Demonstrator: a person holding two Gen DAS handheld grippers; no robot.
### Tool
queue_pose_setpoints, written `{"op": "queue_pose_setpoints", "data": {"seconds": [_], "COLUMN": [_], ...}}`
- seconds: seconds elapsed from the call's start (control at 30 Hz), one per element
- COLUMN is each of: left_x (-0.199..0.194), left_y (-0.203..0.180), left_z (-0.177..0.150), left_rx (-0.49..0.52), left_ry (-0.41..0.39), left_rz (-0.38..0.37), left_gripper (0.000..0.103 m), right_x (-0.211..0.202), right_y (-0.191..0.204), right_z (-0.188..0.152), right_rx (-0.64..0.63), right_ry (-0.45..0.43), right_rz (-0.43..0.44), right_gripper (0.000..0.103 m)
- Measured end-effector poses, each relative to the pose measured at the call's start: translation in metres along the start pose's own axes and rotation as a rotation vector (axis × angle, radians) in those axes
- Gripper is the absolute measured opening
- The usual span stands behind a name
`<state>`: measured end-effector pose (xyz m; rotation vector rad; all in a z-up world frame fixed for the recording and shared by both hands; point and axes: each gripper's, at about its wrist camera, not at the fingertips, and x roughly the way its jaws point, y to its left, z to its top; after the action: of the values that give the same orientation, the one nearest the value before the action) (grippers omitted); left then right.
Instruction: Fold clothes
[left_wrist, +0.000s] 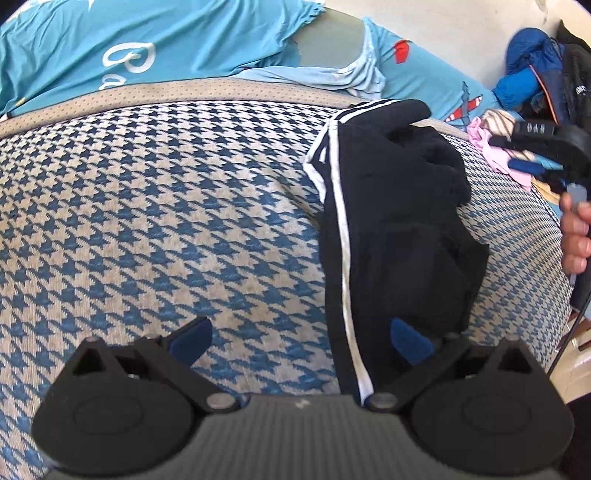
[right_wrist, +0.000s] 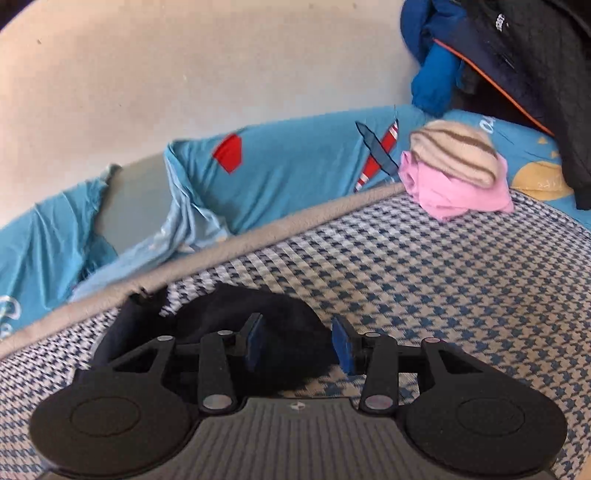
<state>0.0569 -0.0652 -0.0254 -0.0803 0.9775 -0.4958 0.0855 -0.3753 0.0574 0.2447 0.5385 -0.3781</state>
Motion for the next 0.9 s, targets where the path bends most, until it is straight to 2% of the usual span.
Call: {"op": "queue_pose_setpoints", "data": {"seconds": [0.1, 0.2, 0.27, 0.47, 0.6, 0.63, 0.77, 0.9], "left_x": [0.001, 0.001, 0.001, -0.001, -0.003, -0.003, -0.003, -0.002], "left_y": [-0.002, -0.004, -0.004, -0.003, -0.003, -0.003, 0.0, 0.004], "left_z": [-0.001, -0.001, -0.002, -0.003, -0.004, -0.004, -0.003, -0.003], "left_rx": [0.012, 0.021, 0.022, 0.022, 0.025, 0.025, 0.016, 0.003], "left_ry": [0.002, 0.004, 0.003, -0.002, -0.006, -0.008, -0.012, -0.014], "left_rz": [-0.005, -0.01, -0.011, -0.02, -0.023, -0.022, -0.009, 0.028], "left_gripper": [0.103, 0.103, 0.103, 0.103, 0.103, 0.103, 0.103, 0.103], "right_x": [-0.005, -0.003, 0.004, 0.022, 0.025, 0.025, 0.026, 0.018], "right_y": [0.009, 0.024, 0.037, 0.055, 0.061, 0.062, 0.06, 0.061], "right_z": [0.003, -0.001, -0.005, -0.028, -0.038, -0.038, -0.037, -0.033], "right_rx": [-0.008, -0.055, -0.123, -0.201, -0.276, -0.285, -0.311, -0.322], "right_ry": [-0.009, 0.047, 0.122, 0.238, 0.232, 0.227, 0.212, 0.191], "right_rz": [0.106, 0.236, 0.281, 0.275, 0.254, 0.251, 0.246, 0.25], "right_gripper": [0.04, 0.041, 0.043, 0.044, 0.044, 0.042, 0.02, 0.016]}}
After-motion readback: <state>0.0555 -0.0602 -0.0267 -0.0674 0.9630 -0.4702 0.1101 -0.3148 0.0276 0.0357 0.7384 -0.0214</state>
